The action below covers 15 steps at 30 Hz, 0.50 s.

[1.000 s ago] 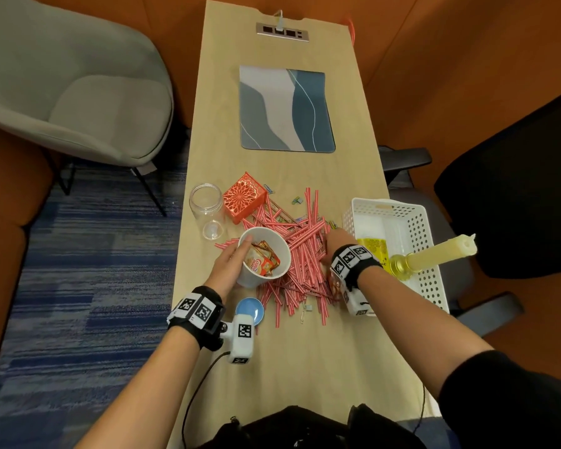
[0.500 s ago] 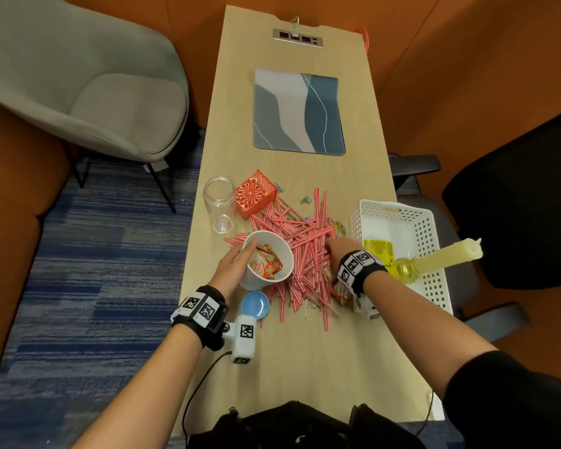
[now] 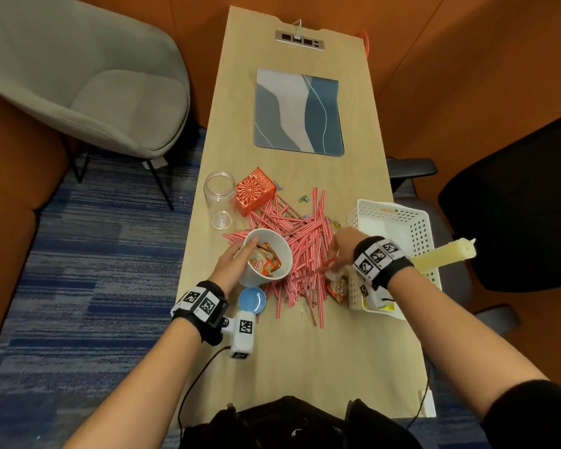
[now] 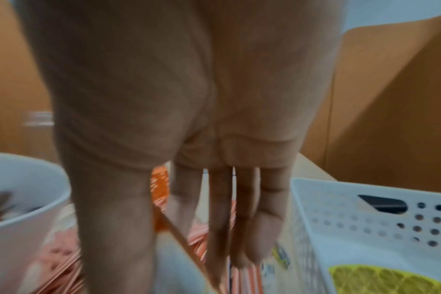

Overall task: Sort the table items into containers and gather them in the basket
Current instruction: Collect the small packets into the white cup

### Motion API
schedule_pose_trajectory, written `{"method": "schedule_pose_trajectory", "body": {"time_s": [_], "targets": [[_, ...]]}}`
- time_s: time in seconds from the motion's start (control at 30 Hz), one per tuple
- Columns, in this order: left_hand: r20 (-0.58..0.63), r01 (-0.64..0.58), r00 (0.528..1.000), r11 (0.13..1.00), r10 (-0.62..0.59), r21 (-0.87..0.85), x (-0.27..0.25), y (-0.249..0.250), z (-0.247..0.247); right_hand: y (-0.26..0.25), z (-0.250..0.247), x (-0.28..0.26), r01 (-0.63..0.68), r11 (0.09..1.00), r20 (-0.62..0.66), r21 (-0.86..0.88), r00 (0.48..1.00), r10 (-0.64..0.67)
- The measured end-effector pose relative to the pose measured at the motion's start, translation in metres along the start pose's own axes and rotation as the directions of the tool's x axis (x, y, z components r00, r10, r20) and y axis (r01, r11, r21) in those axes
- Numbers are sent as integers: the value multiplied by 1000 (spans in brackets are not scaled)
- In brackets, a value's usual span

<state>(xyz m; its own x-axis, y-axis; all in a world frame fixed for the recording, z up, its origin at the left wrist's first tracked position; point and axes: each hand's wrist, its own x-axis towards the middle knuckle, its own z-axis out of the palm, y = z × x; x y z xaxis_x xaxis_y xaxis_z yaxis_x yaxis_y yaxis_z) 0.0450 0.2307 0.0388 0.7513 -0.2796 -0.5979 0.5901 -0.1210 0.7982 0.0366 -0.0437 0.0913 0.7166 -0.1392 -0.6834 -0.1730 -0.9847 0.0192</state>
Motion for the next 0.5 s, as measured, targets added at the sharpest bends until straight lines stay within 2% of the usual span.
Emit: {"method": "schedule_pose_trajectory", "body": {"time_s": [0.07, 0.13, 0.23, 0.33, 0.5], "targets": [[-3, 4, 1000, 1000, -4, 4, -2, 0, 0, -9, 30, -9, 10, 977, -14, -212, 1000, -13], [-1, 4, 1000, 1000, -4, 9, -3, -1, 1, -18, 52, -14, 9, 958, -42, -285, 999, -22], [-9, 9, 1000, 1000, -9, 1, -6, -2, 2, -22, 67, -5, -72, 959, -18, -275, 997, 70], [-18, 6, 1000, 1000, -5, 6, -13, 1, 5, -20, 77, -5, -88, 949, -54, -304, 996, 75], [-31, -10, 999, 1000, 10, 5, -24, -1, 6, -20, 80, -10, -97, 972, -68, -215, 994, 84]]}}
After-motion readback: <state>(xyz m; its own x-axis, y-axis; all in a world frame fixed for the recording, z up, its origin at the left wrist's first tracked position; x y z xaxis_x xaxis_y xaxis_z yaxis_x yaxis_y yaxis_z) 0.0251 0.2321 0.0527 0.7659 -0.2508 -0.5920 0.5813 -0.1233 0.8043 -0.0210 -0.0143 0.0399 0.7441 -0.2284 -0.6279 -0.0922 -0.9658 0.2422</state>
